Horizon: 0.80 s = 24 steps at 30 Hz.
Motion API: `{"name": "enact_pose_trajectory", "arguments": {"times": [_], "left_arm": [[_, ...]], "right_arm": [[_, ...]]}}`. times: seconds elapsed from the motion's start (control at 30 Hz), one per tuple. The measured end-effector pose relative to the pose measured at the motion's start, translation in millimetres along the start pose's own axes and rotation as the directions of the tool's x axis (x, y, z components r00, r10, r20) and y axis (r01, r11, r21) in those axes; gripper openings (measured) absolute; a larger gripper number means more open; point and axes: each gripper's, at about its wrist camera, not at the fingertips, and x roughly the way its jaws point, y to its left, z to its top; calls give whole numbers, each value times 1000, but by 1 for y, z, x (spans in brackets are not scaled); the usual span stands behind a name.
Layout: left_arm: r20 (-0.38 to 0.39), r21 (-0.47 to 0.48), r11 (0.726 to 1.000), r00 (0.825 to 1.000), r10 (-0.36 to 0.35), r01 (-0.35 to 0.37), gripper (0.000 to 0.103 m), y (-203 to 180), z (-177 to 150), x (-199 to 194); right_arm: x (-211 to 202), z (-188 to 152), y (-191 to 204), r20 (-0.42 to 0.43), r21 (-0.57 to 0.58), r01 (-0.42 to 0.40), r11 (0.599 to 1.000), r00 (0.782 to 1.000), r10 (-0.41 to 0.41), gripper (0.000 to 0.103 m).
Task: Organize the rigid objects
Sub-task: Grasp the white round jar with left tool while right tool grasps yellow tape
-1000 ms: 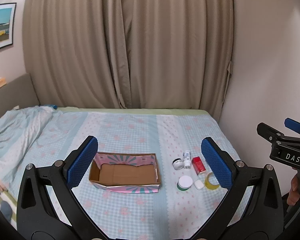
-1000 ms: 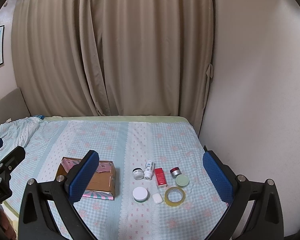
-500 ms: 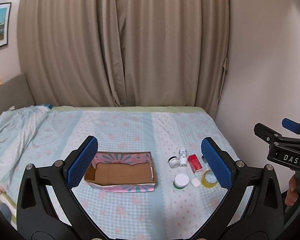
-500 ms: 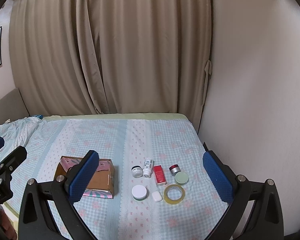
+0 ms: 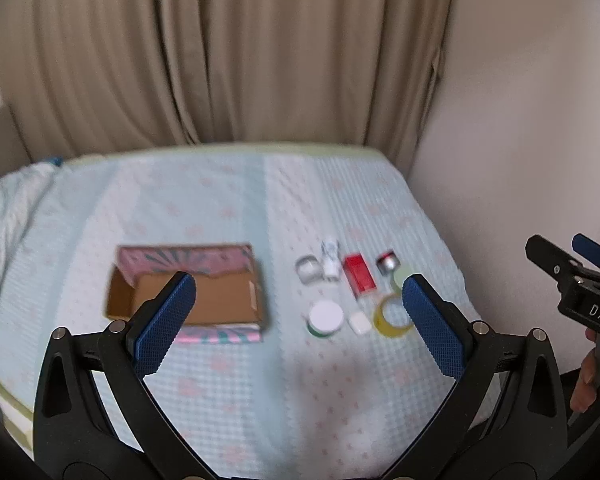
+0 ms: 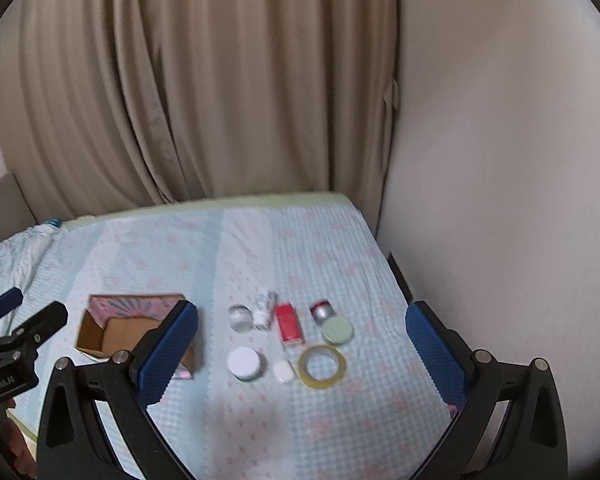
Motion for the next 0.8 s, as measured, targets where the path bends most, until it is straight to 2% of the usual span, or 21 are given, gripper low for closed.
{"name": "enact_pose_trajectory", "arguments": {"times": [0.33,0.43,0.63,0.8], "left_arm": [[-115,36,999,993,3,1,102,-46,-63,148],[-138,83,997,990,7,4,102,-55,-88,193],[-167,177,984,986,9,21,102,-59,-139,285],[-191,203,979,982,3,37,102,-53,-171,343]], "right_arm": [[121,-59,-51,-160,69,28,997,987,-17,103],[163,-85,-58,-201,121,39,992,980,-14,103],[247,-138,-56,-266,151,51,987,964,-9,103],[304,-179,-45,-303,165,59,985,953,-6,103]]}}
